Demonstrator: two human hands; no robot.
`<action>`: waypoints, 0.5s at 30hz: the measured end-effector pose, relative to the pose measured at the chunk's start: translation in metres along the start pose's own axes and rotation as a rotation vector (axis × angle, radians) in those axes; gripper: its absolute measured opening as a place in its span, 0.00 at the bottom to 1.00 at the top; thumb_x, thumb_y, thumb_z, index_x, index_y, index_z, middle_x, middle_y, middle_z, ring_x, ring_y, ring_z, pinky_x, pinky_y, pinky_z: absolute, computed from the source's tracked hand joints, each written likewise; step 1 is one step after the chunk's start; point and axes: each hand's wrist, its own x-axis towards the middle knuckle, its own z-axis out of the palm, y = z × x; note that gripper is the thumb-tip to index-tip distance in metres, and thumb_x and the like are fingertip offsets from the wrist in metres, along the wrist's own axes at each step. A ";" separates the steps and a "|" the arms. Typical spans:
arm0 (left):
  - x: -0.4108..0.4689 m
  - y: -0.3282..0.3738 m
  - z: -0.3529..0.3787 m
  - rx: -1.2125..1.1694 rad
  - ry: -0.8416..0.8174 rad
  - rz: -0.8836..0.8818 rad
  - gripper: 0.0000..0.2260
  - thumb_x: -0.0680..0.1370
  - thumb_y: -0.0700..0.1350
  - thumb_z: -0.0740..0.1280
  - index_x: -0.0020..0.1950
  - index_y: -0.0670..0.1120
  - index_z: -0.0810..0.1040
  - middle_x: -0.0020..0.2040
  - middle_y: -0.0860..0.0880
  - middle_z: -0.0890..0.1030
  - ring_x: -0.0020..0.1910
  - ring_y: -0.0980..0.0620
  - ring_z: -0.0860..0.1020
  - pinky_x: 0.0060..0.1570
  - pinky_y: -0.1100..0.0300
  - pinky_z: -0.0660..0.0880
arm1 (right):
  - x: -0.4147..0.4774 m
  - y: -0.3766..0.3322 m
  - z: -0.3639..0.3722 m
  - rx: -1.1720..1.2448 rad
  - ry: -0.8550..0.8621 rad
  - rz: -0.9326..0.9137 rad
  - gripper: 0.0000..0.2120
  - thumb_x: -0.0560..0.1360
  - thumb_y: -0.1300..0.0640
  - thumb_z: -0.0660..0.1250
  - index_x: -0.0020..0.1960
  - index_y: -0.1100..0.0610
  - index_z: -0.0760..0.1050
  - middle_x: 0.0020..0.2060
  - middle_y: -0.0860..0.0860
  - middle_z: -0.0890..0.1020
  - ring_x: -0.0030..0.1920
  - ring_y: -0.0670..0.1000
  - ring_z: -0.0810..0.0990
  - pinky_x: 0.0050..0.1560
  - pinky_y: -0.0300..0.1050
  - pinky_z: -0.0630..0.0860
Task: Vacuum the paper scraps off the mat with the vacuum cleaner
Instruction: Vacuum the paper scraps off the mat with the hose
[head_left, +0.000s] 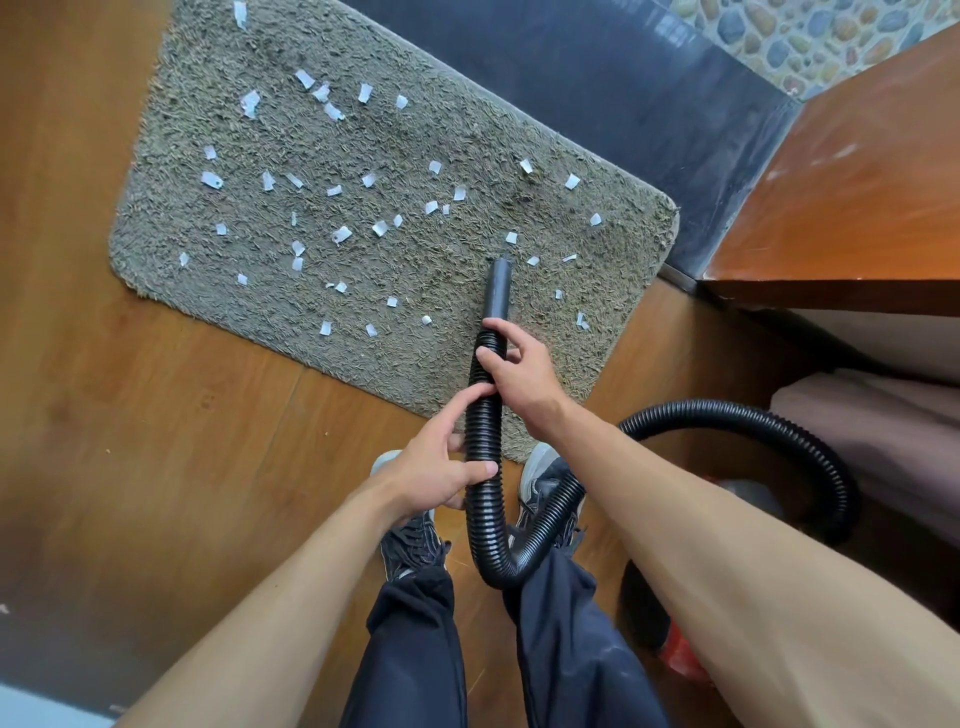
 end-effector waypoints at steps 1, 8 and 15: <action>-0.001 -0.002 0.000 -0.008 0.005 -0.005 0.34 0.77 0.33 0.68 0.68 0.70 0.66 0.51 0.44 0.80 0.47 0.49 0.81 0.50 0.38 0.80 | -0.001 0.001 0.001 -0.004 -0.006 -0.001 0.18 0.77 0.62 0.66 0.65 0.50 0.75 0.49 0.57 0.80 0.45 0.52 0.80 0.54 0.54 0.82; 0.006 0.006 -0.007 -0.027 0.008 0.016 0.34 0.78 0.32 0.67 0.67 0.72 0.67 0.54 0.42 0.80 0.46 0.48 0.81 0.48 0.43 0.81 | 0.007 -0.008 0.006 -0.006 0.016 -0.066 0.16 0.77 0.61 0.66 0.62 0.46 0.76 0.47 0.55 0.80 0.47 0.53 0.79 0.55 0.56 0.81; 0.017 0.021 -0.005 0.070 -0.016 0.015 0.35 0.77 0.33 0.68 0.71 0.68 0.63 0.51 0.45 0.82 0.48 0.48 0.82 0.50 0.34 0.79 | 0.013 -0.013 -0.009 0.032 0.017 -0.047 0.17 0.78 0.62 0.65 0.64 0.48 0.75 0.46 0.55 0.79 0.44 0.51 0.78 0.46 0.46 0.81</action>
